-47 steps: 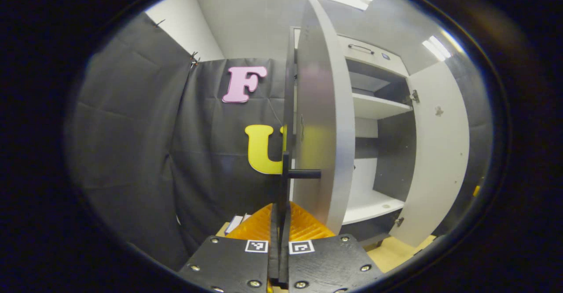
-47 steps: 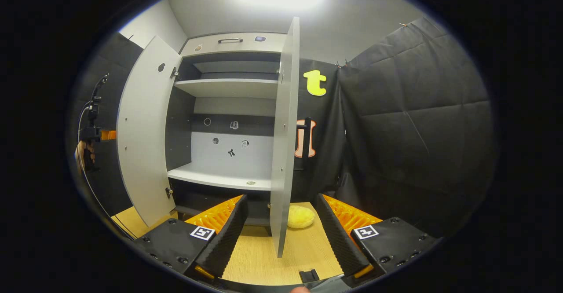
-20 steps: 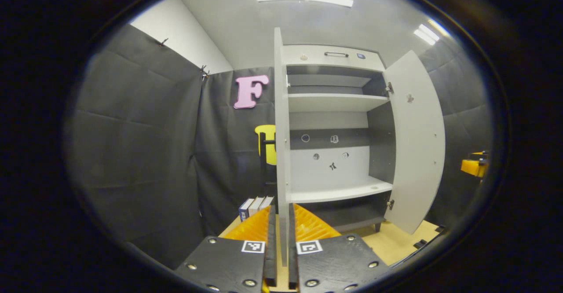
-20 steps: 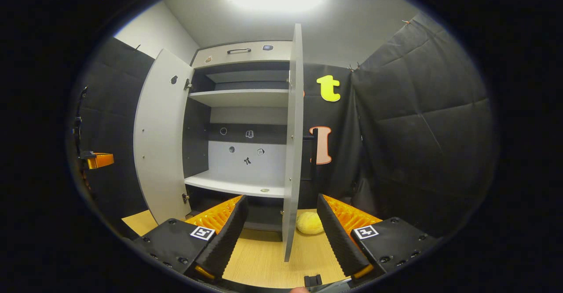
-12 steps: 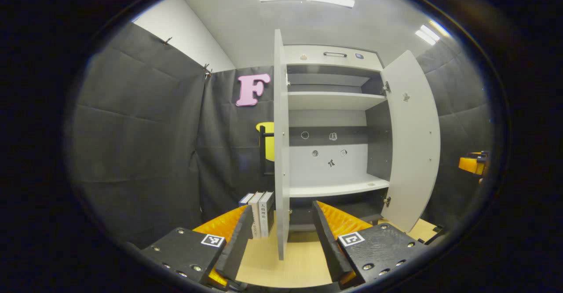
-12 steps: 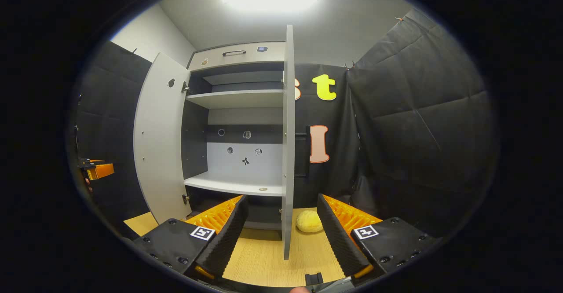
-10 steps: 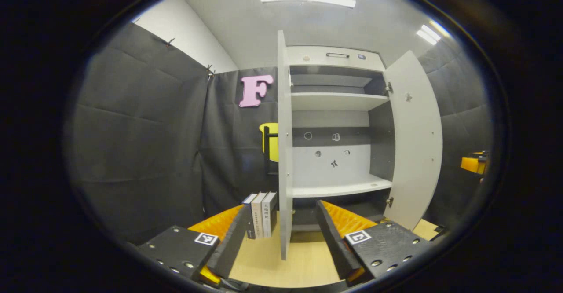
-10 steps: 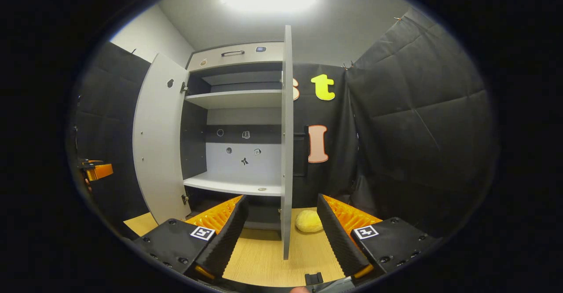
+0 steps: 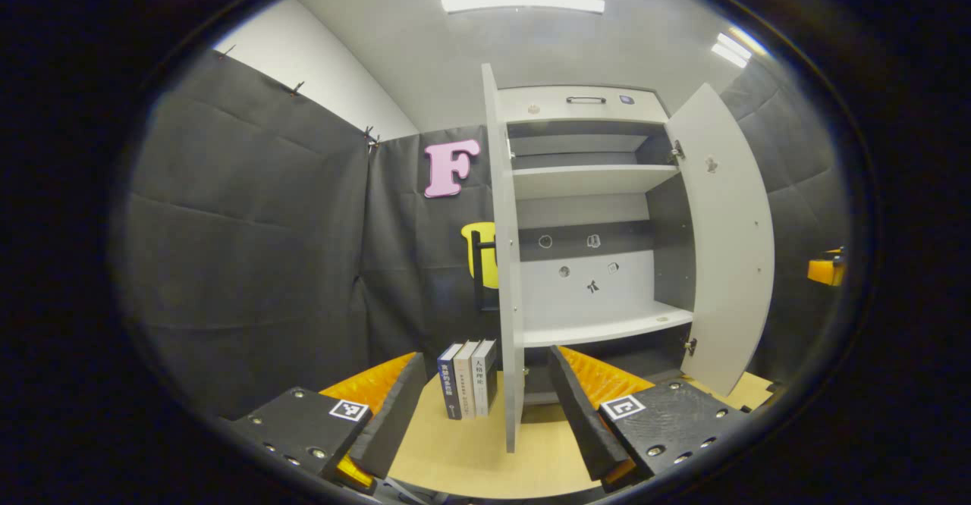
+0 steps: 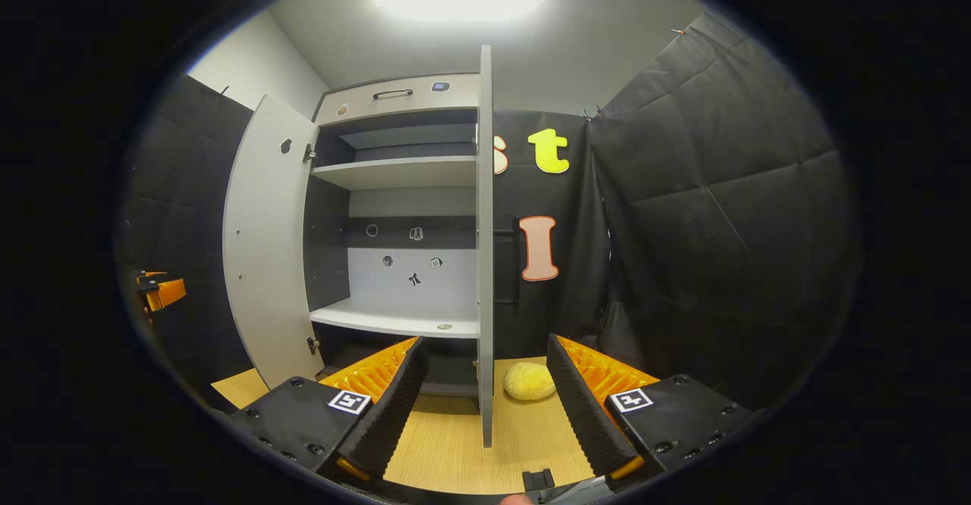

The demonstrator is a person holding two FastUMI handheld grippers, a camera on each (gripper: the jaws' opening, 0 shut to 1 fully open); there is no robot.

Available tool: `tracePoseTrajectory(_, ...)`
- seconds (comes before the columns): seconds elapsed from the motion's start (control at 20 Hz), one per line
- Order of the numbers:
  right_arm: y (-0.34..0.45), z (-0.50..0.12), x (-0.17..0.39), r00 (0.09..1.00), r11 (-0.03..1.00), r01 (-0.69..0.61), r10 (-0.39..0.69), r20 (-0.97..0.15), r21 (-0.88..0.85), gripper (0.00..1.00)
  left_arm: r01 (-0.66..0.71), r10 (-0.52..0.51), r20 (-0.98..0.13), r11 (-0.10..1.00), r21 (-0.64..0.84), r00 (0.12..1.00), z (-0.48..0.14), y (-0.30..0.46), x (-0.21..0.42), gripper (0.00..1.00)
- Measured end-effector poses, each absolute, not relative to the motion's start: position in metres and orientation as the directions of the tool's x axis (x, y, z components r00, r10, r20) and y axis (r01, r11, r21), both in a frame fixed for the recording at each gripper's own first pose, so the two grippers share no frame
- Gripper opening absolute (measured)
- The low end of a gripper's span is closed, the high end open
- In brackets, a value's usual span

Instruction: Open the right door of the double-door shoe cabinet with the right hand, and open the left door with the left hand.

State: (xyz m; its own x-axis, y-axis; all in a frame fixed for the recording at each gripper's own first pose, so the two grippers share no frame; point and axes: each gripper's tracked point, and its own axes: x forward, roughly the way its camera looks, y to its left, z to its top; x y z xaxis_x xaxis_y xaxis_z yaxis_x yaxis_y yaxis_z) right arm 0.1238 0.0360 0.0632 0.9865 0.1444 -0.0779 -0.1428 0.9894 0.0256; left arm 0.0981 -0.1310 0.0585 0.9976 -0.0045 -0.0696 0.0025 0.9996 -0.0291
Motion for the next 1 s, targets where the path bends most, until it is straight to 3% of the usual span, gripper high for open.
tracePoseTrajectory(0.75,0.0361,0.0638,0.1243,0.988,0.990,-0.134,0.137,-0.077,0.041,0.98,0.014,-0.014,-0.059,1.000,-0.001,0.998,0.0633,-0.1396,0.0980,0.94)
tracePoseTrajectory(0.8,0.0362,0.0637,0.1252,0.988,0.990,-0.134,0.137,-0.076,0.040,0.94,0.013,-0.013,-0.056,1.000,0.000,0.998,0.0648,-0.1397,0.0970,0.94)
tracePoseTrajectory(0.9,0.0362,0.0649,0.1262,0.988,0.990,-0.137,0.139,-0.072,0.036,0.98,0.011,-0.010,-0.050,1.000,0.006,0.999,0.0660,-0.1389,0.0975,0.94)
tracePoseTrajectory(1.0,0.0360,0.0665,0.1278,0.988,0.990,-0.138,0.140,-0.066,0.032,0.94,0.007,-0.006,-0.047,1.000,0.009,0.999,0.0672,-0.1394,0.0964,0.94)
